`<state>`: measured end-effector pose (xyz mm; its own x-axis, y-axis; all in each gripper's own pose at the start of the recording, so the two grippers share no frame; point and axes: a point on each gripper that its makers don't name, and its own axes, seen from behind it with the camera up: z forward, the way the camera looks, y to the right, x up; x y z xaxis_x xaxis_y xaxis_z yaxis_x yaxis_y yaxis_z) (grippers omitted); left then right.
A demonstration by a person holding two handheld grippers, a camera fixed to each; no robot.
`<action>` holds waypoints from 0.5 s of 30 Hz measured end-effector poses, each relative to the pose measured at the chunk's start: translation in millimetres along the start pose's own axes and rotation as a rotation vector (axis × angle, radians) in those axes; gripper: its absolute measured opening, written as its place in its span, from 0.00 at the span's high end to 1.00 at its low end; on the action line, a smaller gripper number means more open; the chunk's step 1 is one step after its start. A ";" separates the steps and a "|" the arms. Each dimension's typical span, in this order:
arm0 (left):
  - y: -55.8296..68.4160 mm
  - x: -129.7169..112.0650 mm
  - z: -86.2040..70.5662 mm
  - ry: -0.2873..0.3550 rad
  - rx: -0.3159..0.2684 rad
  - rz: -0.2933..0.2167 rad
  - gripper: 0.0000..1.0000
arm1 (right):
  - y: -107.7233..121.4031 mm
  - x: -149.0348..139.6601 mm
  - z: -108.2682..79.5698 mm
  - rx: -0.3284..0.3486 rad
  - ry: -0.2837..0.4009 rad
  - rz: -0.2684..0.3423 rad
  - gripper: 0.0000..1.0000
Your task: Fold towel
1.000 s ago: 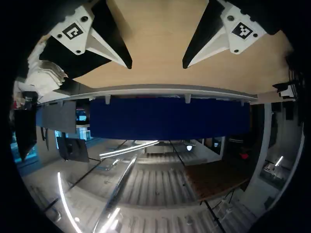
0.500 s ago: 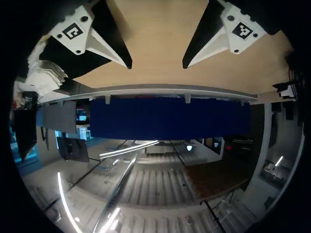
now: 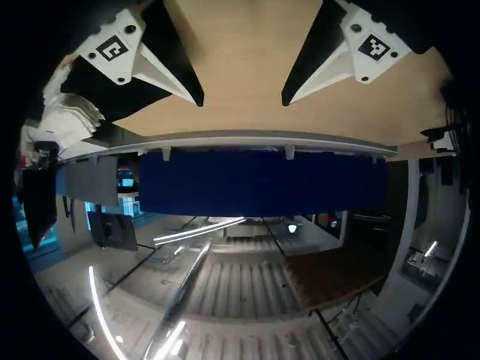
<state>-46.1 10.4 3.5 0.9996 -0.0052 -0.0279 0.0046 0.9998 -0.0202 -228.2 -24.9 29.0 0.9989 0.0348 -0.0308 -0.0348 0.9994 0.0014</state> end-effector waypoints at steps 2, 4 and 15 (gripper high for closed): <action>-0.3 -0.2 -0.4 0.000 0.000 0.000 0.05 | -0.1 -0.3 -0.3 0.000 0.000 0.000 0.00; -0.6 -0.2 -0.7 0.000 0.000 0.000 0.05 | -0.2 -0.4 -0.4 0.000 0.000 0.000 0.00; 0.7 0.3 -2.2 -0.001 0.000 0.000 0.05 | -0.3 -0.5 -4.4 0.001 0.000 0.000 0.00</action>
<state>-45.8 11.0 1.3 0.9996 -0.0056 -0.0273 0.0050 0.9998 -0.0204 -228.8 -25.2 24.6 0.9989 0.0348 -0.0308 -0.0348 0.9994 0.0020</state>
